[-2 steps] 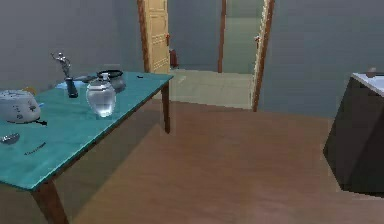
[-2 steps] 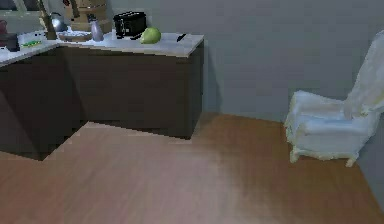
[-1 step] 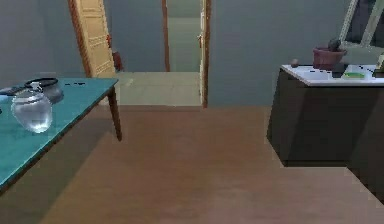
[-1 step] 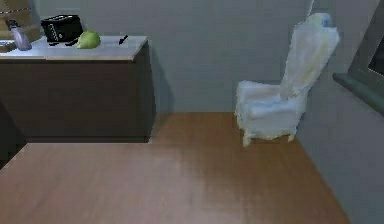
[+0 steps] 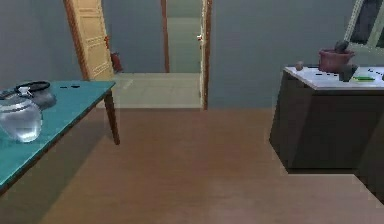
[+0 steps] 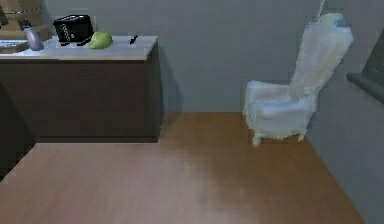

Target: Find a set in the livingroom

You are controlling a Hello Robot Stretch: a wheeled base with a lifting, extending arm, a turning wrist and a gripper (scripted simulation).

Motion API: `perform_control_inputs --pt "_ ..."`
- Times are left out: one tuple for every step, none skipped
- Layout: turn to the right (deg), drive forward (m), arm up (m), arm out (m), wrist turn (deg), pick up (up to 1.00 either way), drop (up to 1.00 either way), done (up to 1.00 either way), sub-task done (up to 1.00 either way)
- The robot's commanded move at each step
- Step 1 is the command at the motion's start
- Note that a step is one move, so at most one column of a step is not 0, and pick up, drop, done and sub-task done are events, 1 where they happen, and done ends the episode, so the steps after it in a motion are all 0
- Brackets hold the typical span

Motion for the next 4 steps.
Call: perform_control_inputs --pt "-3.0 0.00 0.00 0.00 0.0 0.00 0.00 0.00 0.00" --pt "0.0 1.00 0.00 0.00 0.0 0.00 0.00 0.00 0.00" --pt "0.0 1.00 0.00 0.00 0.0 0.00 0.00 0.00 0.00" --pt "0.0 0.45 0.00 0.00 0.0 0.00 0.00 0.00 0.00"
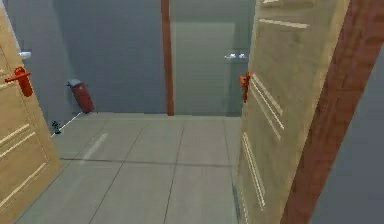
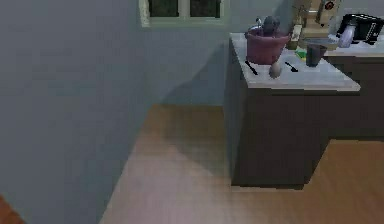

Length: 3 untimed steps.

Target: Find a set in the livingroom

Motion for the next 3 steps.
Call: perform_control_inputs --pt "-45.0 0.00 0.00 0.00 0.0 0.00 0.00 0.00 0.00" --pt "-12.0 0.00 0.00 0.00 0.0 0.00 0.00 0.00 0.00" --pt "0.0 0.30 0.00 0.00 0.0 0.00 0.00 0.00 0.00"
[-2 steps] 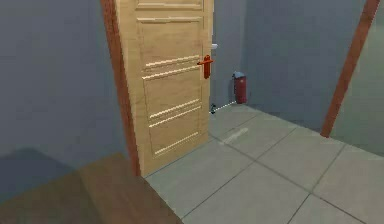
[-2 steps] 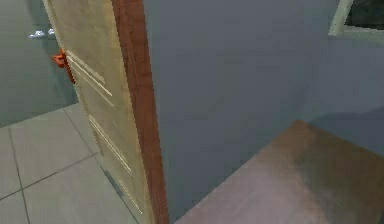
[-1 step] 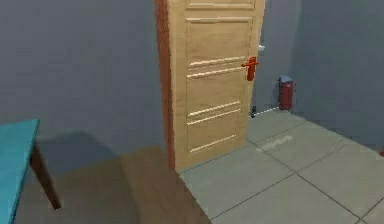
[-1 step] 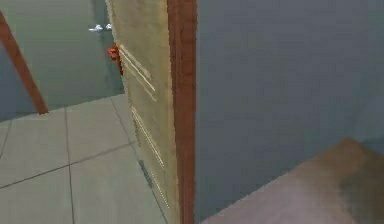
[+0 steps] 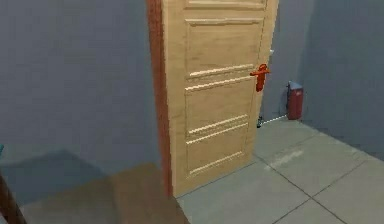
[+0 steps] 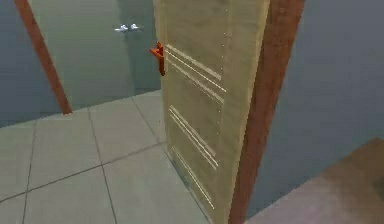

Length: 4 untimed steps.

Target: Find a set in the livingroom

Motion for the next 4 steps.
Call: perform_control_inputs --pt "45.0 0.00 0.00 0.00 0.0 0.00 0.00 0.00 0.00" --pt "15.0 0.00 0.00 0.00 0.0 0.00 0.00 0.00 0.00" --pt "0.0 1.00 0.00 0.00 0.0 0.00 0.00 0.00 0.00" --pt "0.0 0.80 0.00 0.00 0.0 0.00 0.00 0.00 0.00"
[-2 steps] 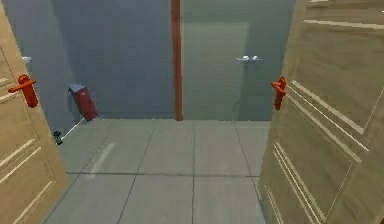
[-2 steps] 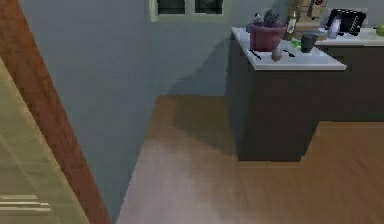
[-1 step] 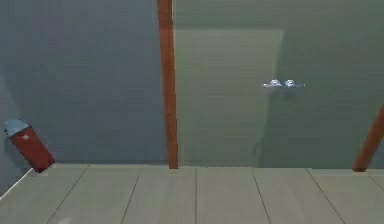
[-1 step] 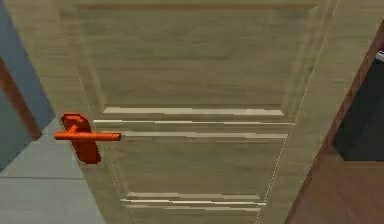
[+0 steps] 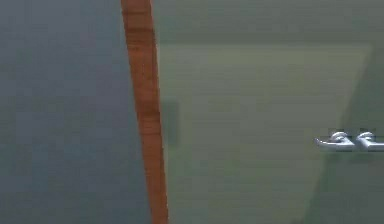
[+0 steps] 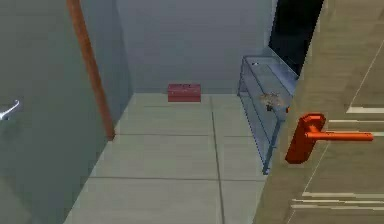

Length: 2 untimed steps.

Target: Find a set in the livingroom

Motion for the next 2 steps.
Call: perform_control_inputs --pt "45.0 0.00 0.00 0.00 0.0 0.00 0.00 0.00 0.00" --pt "42.0 0.00 0.00 0.00 0.0 0.00 0.00 0.00 0.00"
